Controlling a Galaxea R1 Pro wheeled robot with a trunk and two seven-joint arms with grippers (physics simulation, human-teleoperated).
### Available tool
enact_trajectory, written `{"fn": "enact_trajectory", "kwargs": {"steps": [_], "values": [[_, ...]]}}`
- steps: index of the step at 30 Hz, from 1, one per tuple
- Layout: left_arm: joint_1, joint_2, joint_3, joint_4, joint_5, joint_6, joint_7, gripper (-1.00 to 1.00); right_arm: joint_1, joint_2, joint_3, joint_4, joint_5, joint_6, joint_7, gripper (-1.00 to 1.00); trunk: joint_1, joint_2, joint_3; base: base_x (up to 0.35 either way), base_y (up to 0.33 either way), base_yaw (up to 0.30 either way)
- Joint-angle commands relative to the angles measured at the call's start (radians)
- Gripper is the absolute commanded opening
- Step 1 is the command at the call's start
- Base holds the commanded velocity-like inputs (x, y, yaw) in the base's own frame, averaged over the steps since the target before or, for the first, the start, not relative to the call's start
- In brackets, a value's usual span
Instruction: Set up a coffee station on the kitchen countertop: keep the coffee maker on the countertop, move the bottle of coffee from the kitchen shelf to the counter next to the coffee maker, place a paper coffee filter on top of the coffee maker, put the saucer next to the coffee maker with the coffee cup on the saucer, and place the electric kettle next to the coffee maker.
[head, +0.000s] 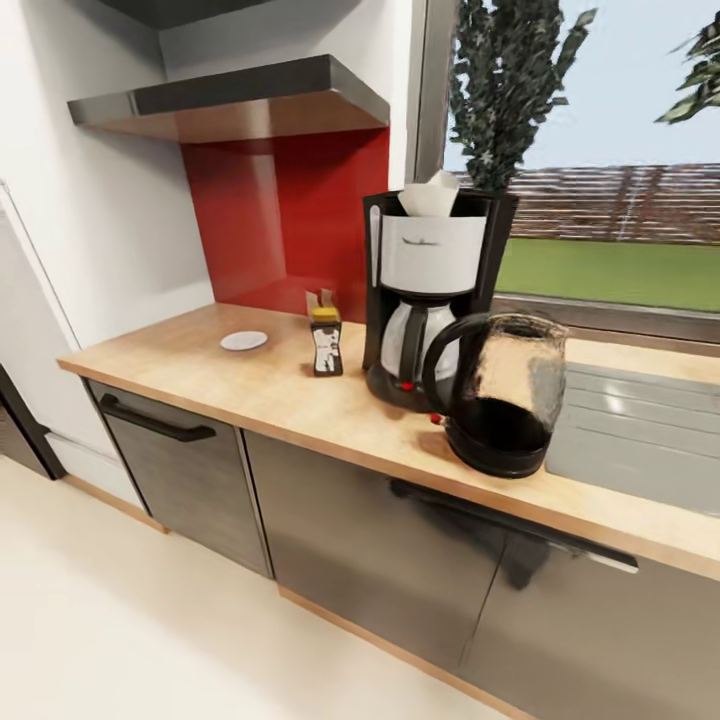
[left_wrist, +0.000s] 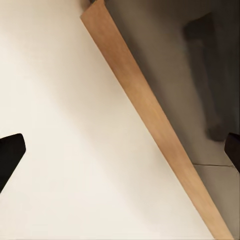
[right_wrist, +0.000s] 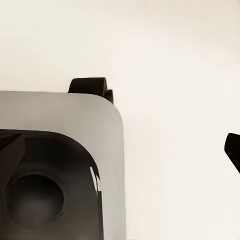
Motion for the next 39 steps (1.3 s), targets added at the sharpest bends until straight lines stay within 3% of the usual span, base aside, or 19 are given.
{"fn": "enact_trajectory", "kwargs": {"steps": [1, 18, 25, 39], "values": [[-0.001, 0.000, 0.005, 0.001, -0.007, -0.006, -0.002, 1.00, 0.000, 0.000, 0.002, 0.001, -0.007, -0.003, 0.004, 1.00, 0.000, 0.000, -0.001, 0.259, 0.217, 0.144], [-0.001, 0.000, 0.005, 0.001, -0.008, -0.005, -0.002, 1.00, 0.000, -0.001, 0.002, 0.001, -0.007, -0.003, 0.004, 1.00, 0.000, 0.000, -0.001, 0.117, 0.107, 0.227], [-0.001, 0.000, 0.005, 0.001, -0.008, -0.004, -0.002, 1.00, 0.000, -0.024, 0.003, 0.001, -0.007, -0.002, 0.005, 1.00, 0.000, 0.000, -0.001, 0.091, 0.249, 0.027], [-0.001, 0.000, 0.005, 0.001, -0.008, -0.004, -0.002, 1.00, 0.000, -0.028, 0.003, 0.002, -0.007, -0.002, 0.005, 1.00, 0.000, 0.000, -0.001, 0.170, 0.300, 0.001]]}}
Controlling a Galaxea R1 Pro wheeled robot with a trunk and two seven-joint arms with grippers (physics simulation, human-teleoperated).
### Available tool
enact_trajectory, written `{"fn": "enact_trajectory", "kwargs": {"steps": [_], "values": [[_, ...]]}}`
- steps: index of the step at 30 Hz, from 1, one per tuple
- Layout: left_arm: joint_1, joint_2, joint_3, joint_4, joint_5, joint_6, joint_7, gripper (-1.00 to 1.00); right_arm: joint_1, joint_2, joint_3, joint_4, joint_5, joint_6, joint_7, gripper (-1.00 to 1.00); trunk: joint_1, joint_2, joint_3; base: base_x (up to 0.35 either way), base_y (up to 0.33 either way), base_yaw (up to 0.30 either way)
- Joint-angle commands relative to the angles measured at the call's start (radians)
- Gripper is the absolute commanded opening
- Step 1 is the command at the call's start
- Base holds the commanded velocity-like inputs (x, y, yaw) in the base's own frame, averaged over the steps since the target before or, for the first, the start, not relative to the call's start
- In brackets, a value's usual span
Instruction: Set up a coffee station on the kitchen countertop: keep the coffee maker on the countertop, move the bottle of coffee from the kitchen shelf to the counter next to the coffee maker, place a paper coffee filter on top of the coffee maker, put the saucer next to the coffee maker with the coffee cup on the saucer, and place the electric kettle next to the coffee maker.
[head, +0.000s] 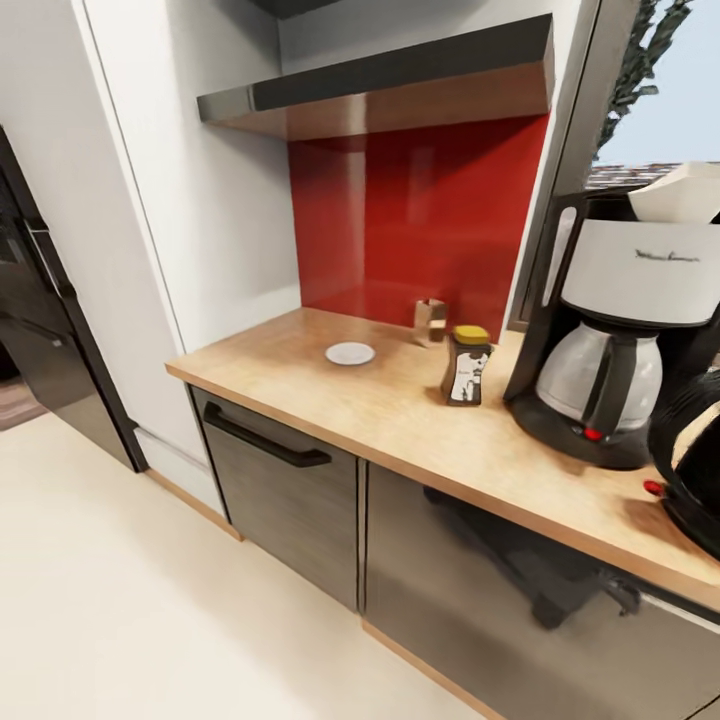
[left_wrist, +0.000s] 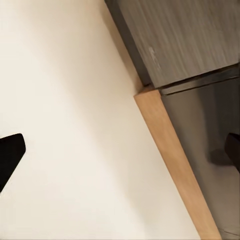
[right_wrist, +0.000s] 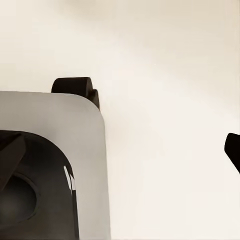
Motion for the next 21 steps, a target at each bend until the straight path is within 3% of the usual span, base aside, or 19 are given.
{"fn": "enact_trajectory", "kwargs": {"steps": [1, 7, 21], "values": [[-0.001, 0.000, 0.006, 0.001, -0.007, -0.007, -0.002, 1.00, -0.001, 0.000, 0.002, 0.001, -0.007, -0.004, 0.004, 1.00, 0.000, 0.000, -0.001, 0.195, 0.299, 0.000], [-0.001, 0.000, 0.006, 0.001, -0.007, -0.007, -0.002, 1.00, -0.001, 0.000, 0.002, 0.001, -0.007, -0.004, 0.004, 1.00, 0.000, 0.000, -0.001, 0.156, 0.213, -0.064], [-0.001, 0.000, 0.006, 0.001, -0.007, -0.007, -0.002, 1.00, -0.001, 0.000, 0.002, 0.002, -0.007, -0.004, 0.005, 1.00, 0.000, 0.000, -0.001, 0.012, 0.015, -0.263]]}}
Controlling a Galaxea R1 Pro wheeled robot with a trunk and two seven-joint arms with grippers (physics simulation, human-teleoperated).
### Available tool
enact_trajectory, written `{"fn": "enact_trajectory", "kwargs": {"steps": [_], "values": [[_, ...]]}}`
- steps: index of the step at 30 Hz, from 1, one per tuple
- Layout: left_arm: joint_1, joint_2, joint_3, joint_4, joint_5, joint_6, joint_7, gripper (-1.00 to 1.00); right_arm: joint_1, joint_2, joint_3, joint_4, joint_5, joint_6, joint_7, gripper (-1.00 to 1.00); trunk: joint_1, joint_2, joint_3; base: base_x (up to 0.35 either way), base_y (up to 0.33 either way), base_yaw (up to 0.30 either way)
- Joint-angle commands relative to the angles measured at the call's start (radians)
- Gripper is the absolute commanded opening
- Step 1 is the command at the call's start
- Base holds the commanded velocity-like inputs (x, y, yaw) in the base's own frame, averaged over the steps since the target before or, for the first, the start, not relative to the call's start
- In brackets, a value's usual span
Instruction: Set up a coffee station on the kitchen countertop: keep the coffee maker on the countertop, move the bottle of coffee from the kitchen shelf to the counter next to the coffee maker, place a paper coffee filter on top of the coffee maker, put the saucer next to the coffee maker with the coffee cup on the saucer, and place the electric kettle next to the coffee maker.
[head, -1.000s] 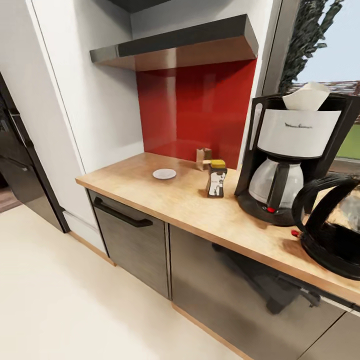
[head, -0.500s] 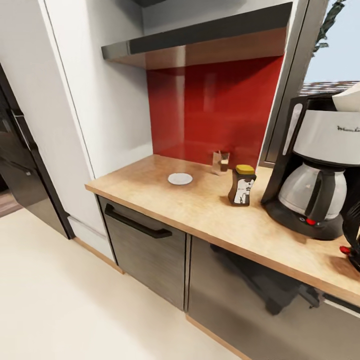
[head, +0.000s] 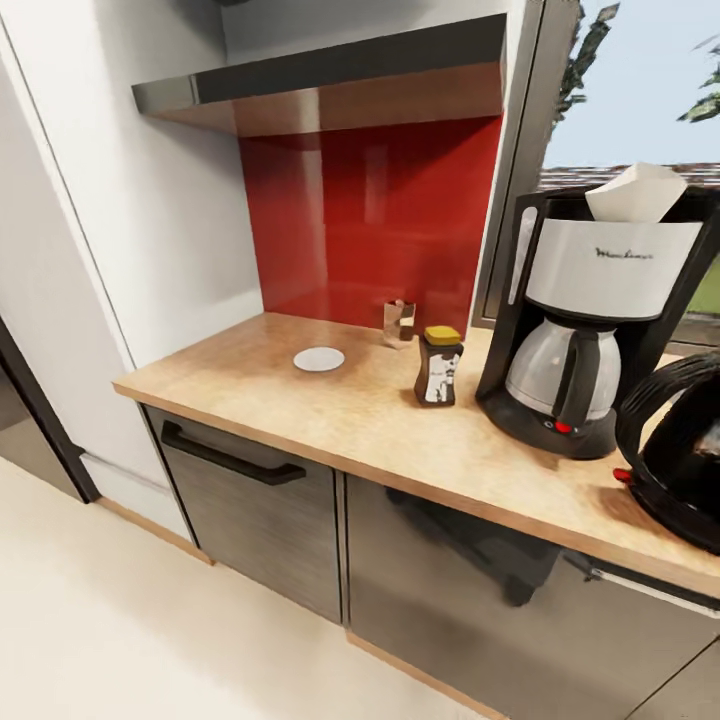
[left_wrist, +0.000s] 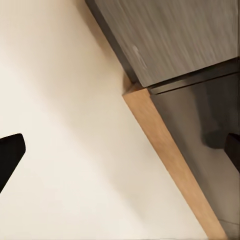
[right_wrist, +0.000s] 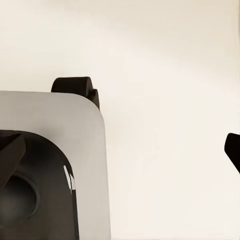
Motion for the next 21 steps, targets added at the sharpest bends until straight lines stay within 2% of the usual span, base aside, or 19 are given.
{"fn": "enact_trajectory", "kwargs": {"steps": [1, 9, 14, 21], "values": [[0.000, 0.000, 0.005, 0.001, -0.007, -0.007, -0.002, 1.00, -0.001, 0.000, 0.002, 0.002, -0.007, -0.003, 0.005, 1.00, 0.000, 0.000, -0.001, 0.001, 0.001, -0.280], [0.000, 0.000, 0.005, 0.001, -0.007, -0.007, -0.002, 1.00, -0.001, 0.000, 0.002, 0.002, -0.007, -0.003, 0.004, 1.00, 0.000, 0.000, -0.001, 0.000, 0.013, -0.246], [0.000, 0.000, 0.005, 0.001, -0.007, -0.007, -0.002, 1.00, -0.001, 0.000, 0.001, 0.002, -0.007, -0.003, 0.004, 1.00, 0.000, 0.000, -0.001, 0.072, 0.163, -0.061], [0.000, 0.000, 0.005, 0.001, -0.007, -0.007, -0.002, 1.00, -0.001, 0.000, 0.000, 0.001, -0.007, -0.003, 0.004, 1.00, 0.000, 0.000, -0.001, 0.120, 0.270, -0.009]]}}
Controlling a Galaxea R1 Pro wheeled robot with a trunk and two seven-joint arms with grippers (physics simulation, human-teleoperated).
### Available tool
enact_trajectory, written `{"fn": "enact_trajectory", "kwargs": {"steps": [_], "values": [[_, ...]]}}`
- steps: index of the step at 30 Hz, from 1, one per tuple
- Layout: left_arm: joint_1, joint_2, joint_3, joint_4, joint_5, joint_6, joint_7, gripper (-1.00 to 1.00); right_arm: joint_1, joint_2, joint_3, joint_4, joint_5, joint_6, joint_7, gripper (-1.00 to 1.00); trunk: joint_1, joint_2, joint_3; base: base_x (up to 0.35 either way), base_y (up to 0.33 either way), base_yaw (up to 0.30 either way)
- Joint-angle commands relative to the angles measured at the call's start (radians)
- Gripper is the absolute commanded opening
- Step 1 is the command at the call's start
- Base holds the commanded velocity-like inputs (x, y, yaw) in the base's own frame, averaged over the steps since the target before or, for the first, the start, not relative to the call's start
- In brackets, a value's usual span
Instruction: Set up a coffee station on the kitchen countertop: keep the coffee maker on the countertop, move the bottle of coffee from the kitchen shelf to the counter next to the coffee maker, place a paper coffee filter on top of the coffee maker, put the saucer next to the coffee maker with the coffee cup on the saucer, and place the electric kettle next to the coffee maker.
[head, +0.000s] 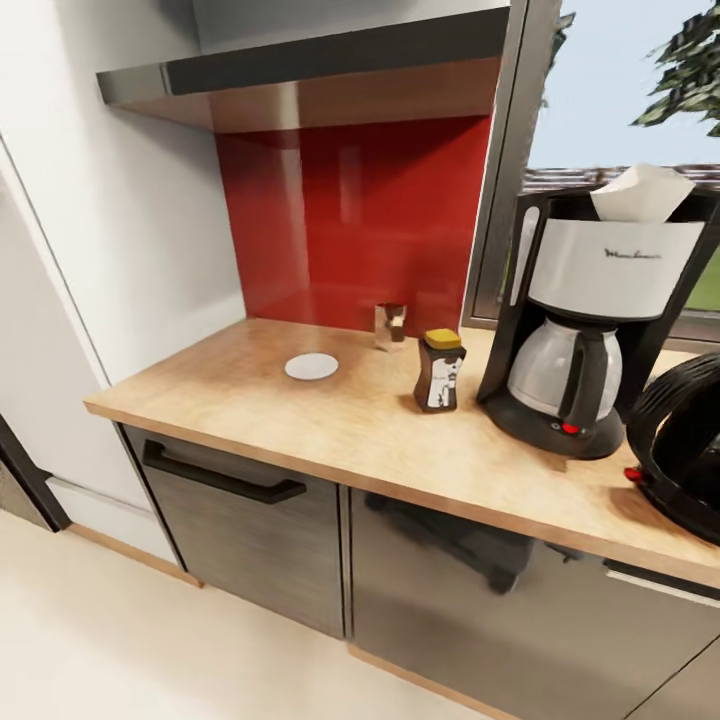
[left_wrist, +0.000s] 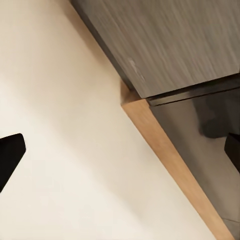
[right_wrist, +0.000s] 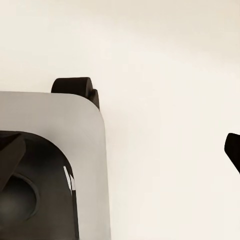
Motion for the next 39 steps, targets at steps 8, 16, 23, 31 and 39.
{"fn": "enact_trajectory", "kwargs": {"steps": [8, 16, 23, 31, 39], "values": [[-0.001, 0.000, 0.005, 0.001, -0.007, -0.007, -0.002, 1.00, -0.001, 0.000, 0.002, 0.002, -0.007, -0.004, 0.004, 1.00, 0.000, 0.000, -0.001, 0.086, 0.300, -0.001], [-0.001, 0.000, 0.005, 0.001, -0.008, -0.007, -0.002, 1.00, -0.001, 0.000, 0.002, 0.001, -0.007, -0.004, 0.004, 1.00, 0.000, 0.000, -0.001, 0.078, 0.303, 0.000], [-0.001, 0.000, 0.005, 0.001, -0.007, -0.007, -0.002, 1.00, -0.001, 0.000, 0.003, 0.001, -0.007, -0.004, 0.004, 1.00, 0.000, 0.000, -0.001, 0.033, 0.166, -0.043], [-0.001, 0.000, 0.005, 0.001, -0.007, -0.007, -0.002, 1.00, -0.001, 0.000, 0.003, 0.001, -0.007, -0.004, 0.004, 1.00, 0.000, 0.000, -0.001, 0.003, 0.023, -0.223], [-0.001, 0.000, 0.005, 0.001, -0.007, -0.007, -0.002, 1.00, -0.001, 0.000, 0.003, 0.002, -0.007, -0.004, 0.004, 1.00, 0.000, 0.000, -0.001, 0.000, 0.224, -0.105]]}}
